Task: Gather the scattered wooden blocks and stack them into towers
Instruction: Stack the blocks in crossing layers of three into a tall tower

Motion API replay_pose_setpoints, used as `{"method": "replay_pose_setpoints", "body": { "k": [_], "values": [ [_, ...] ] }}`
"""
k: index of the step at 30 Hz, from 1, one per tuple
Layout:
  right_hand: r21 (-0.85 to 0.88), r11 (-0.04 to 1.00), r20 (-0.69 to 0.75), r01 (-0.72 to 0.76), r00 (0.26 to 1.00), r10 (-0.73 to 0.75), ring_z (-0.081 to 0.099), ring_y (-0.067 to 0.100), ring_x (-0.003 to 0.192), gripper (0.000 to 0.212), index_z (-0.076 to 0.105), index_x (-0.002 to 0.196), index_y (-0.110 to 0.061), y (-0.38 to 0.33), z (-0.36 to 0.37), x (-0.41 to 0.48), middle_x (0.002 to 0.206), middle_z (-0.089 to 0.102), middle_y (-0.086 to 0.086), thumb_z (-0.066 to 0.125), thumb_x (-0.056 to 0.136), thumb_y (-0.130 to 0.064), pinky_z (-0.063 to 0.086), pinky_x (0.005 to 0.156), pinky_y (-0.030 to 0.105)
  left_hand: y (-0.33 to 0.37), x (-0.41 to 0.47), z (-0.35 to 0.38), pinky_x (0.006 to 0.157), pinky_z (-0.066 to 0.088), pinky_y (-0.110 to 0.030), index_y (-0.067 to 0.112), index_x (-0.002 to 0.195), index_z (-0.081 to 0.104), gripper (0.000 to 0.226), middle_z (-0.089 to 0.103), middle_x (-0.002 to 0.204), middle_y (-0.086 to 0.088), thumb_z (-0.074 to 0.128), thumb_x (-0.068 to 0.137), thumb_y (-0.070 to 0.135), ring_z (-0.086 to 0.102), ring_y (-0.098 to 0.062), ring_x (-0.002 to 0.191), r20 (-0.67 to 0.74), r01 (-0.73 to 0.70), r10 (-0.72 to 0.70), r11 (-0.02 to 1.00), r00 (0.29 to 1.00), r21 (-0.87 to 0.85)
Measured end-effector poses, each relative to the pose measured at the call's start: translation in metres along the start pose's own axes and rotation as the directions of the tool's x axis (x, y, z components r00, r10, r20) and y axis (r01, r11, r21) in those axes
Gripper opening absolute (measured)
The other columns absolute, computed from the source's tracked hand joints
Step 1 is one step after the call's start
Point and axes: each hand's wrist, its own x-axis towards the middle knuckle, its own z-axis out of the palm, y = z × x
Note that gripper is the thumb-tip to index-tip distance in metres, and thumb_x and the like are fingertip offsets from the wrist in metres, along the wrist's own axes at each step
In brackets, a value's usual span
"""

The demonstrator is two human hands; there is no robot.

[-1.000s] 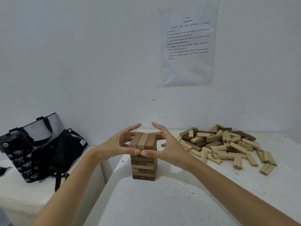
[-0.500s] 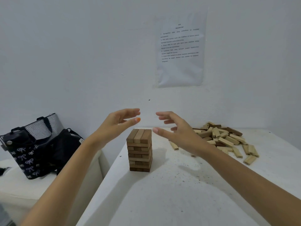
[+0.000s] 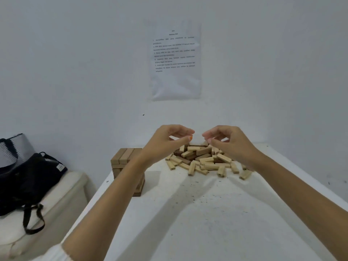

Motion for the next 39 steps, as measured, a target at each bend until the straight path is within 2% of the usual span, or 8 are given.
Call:
{"method": "replay_pose_setpoints", "body": {
  "k": [5, 8, 11, 17, 23, 26, 34, 39],
  "values": [
    [0.006, 0.991, -0.001, -0.133, 0.991, 0.133, 0.065, 0.005, 0.08, 0.015, 0.073, 0.09, -0.02, 0.044, -0.021, 0.003, 0.089, 0.072, -0.007, 0.066, 0.089, -0.006, 0.048, 0.075, 0.018, -0.032, 0.022, 0.04, 0.077, 0.048, -0.009, 0.018, 0.102, 0.072, 0.015, 0.072, 0.1, 0.005, 0.064, 0.09, 0.018, 0.064, -0.005, 0.092, -0.005, 0.116, -0.117, 0.991, 0.993, -0.065],
    [-0.049, 0.978, 0.03, -0.205, 0.978, 0.207, 0.062, 0.006, 0.078, 0.016, 0.073, 0.09, -0.019, 0.072, -0.025, 0.009, 0.089, 0.072, -0.004, 0.066, 0.088, -0.004, 0.046, 0.07, 0.015, -0.054, 0.036, 0.06, 0.084, 0.057, -0.032, 0.018, 0.096, 0.073, 0.011, 0.072, 0.102, -0.001, 0.065, 0.088, 0.016, 0.066, -0.015, 0.097, 0.032, 0.22, -0.218, 0.967, 0.975, -0.124],
    [-0.092, 0.963, 0.071, -0.254, 0.963, 0.261, 0.066, 0.015, 0.09, 0.015, 0.073, 0.091, -0.014, 0.098, -0.022, 0.018, 0.094, 0.072, 0.001, 0.065, 0.088, -0.002, 0.052, 0.076, 0.02, -0.076, 0.051, 0.078, 0.08, 0.054, -0.019, 0.015, 0.094, 0.072, 0.011, 0.072, 0.101, 0.003, 0.063, 0.089, 0.012, 0.066, -0.009, 0.094, 0.043, 0.262, -0.258, 0.958, 0.965, -0.119],
    [-0.276, 0.936, 0.122, -0.217, 0.958, 0.258, 0.063, 0.008, 0.092, 0.023, 0.069, 0.092, -0.02, 0.137, -0.007, 0.039, 0.095, 0.066, -0.009, 0.059, 0.09, 0.001, 0.047, 0.073, 0.006, -0.112, 0.077, 0.107, 0.071, 0.048, -0.008, 0.007, 0.098, 0.07, 0.017, 0.068, 0.086, 0.008, 0.06, 0.088, -0.001, 0.062, 0.0, 0.08, 0.096, 0.25, -0.247, 0.968, 0.964, -0.02],
    [-0.435, 0.891, 0.135, -0.128, 0.969, 0.205, 0.064, 0.009, 0.085, 0.027, 0.063, 0.09, -0.028, 0.156, -0.004, 0.053, 0.092, 0.066, -0.009, 0.066, 0.085, -0.002, 0.054, 0.081, 0.027, -0.135, 0.101, 0.126, 0.078, 0.052, -0.019, 0.012, 0.091, 0.07, 0.015, 0.068, 0.085, 0.008, 0.065, 0.085, -0.001, 0.064, -0.007, 0.084, 0.09, 0.17, -0.18, 0.979, 0.98, 0.112],
    [-0.491, 0.864, 0.143, -0.111, 0.968, 0.206, 0.061, 0.006, 0.079, 0.021, 0.063, 0.092, -0.028, 0.16, -0.008, 0.056, 0.086, 0.065, -0.009, 0.069, 0.086, -0.008, 0.052, 0.075, 0.024, -0.139, 0.108, 0.132, 0.083, 0.053, -0.025, 0.02, 0.086, 0.068, 0.014, 0.066, 0.084, 0.011, 0.073, 0.081, 0.007, 0.063, -0.008, 0.085, 0.063, 0.171, -0.181, 0.975, 0.981, 0.141],
    [-0.302, 0.926, 0.18, -0.226, 0.94, 0.289, 0.061, 0.01, 0.074, 0.03, 0.067, 0.093, -0.026, 0.162, -0.017, 0.056, 0.09, 0.065, 0.001, 0.081, 0.075, -0.008, 0.052, 0.069, 0.014, -0.141, 0.112, 0.132, 0.081, 0.055, -0.034, 0.019, 0.094, 0.067, 0.014, 0.065, 0.086, 0.004, 0.074, 0.082, 0.02, 0.063, -0.014, 0.083, 0.126, 0.164, -0.189, 0.968, 0.974, 0.191],
    [-0.213, 0.948, 0.18, -0.238, 0.944, 0.277, 0.062, 0.01, 0.072, 0.034, 0.069, 0.1, -0.022, 0.161, -0.011, 0.053, 0.091, 0.066, 0.002, 0.082, 0.073, -0.005, 0.056, 0.071, 0.02, -0.135, 0.108, 0.133, 0.077, 0.055, -0.036, 0.018, 0.098, 0.066, 0.022, 0.06, 0.077, 0.009, 0.07, 0.084, 0.036, 0.056, -0.007, 0.069, 0.078, 0.17, -0.195, 0.952, 0.978, 0.254]
  ]
}}
